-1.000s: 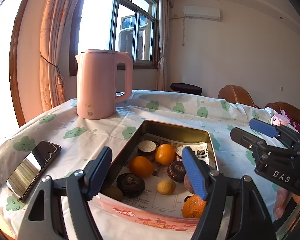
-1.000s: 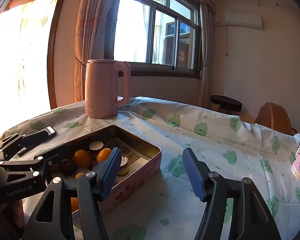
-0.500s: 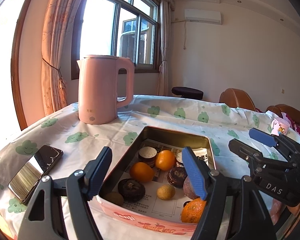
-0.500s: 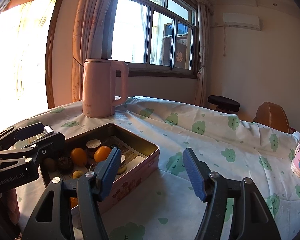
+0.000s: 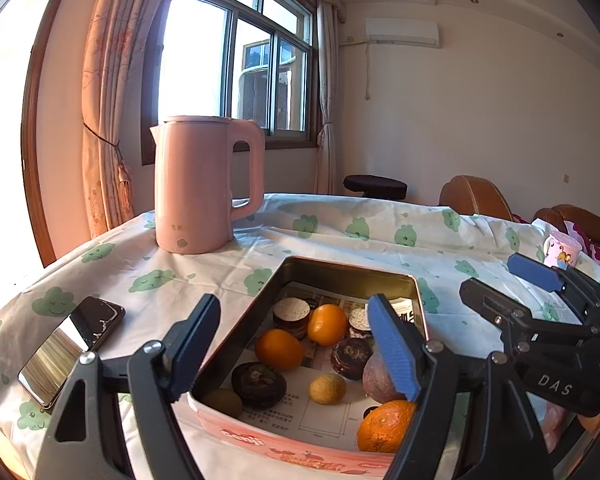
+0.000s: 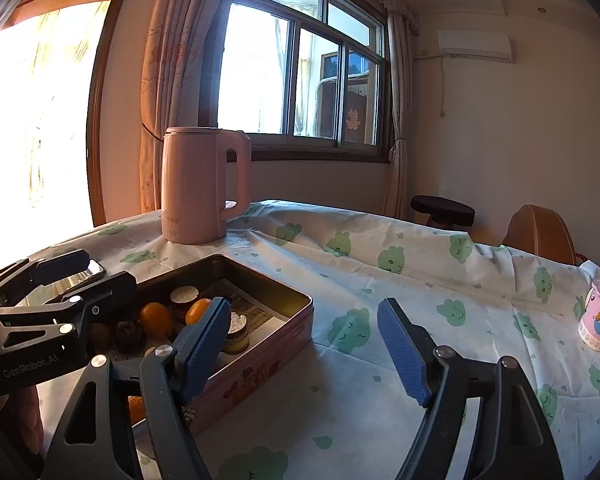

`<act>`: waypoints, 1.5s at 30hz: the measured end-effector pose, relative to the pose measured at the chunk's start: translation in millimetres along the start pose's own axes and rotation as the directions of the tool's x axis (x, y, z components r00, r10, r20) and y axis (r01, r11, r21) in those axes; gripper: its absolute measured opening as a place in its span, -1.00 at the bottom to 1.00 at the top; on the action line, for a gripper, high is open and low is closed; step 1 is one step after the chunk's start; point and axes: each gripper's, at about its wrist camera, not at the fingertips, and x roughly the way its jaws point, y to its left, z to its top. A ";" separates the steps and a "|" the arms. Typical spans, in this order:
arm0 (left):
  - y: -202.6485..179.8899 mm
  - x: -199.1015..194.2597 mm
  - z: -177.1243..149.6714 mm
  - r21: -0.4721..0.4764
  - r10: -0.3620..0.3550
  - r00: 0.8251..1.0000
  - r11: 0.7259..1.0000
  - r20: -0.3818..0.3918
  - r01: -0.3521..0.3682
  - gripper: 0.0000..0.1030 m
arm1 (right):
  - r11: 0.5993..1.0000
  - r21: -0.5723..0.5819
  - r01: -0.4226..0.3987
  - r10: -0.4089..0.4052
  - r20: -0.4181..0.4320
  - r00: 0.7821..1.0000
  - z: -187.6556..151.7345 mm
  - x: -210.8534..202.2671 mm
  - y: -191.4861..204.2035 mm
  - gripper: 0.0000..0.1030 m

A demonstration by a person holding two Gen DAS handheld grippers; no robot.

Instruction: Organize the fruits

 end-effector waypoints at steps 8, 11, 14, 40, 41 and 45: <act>-0.3 -2.5 0.8 0.005 0.012 1.000 1.000 0.013 -0.012 0.86 | 1.000 0.008 0.004 -0.004 0.007 1.000 -0.4 -2.0 -0.4 0.63; 0.4 -2.8 0.9 0.005 0.016 1.000 1.000 0.012 -0.016 0.95 | 1.000 0.010 0.005 -0.005 0.008 1.000 -0.4 -2.1 -0.6 0.65; 1.2 -2.8 0.9 0.003 0.019 1.000 1.000 0.012 -0.019 0.99 | 1.000 0.015 0.006 -0.006 0.011 1.000 -0.4 -2.5 -0.7 0.66; -4.7 -1.7 -0.1 0.023 0.021 1.000 1.000 0.018 -0.021 1.00 | 0.999 0.050 0.017 -0.019 0.032 0.999 -2.0 -9.2 -8.2 0.67; -4.8 -1.4 0.0 0.022 0.022 1.000 1.000 0.019 -0.022 1.00 | 0.999 0.051 0.018 -0.019 0.033 0.999 -2.5 -9.7 -8.6 0.67; -4.4 -1.2 -0.4 0.019 0.022 1.000 1.000 0.019 -0.023 1.00 | 0.998 0.055 0.018 -0.020 0.036 0.999 -3.3 -8.8 -10.0 0.67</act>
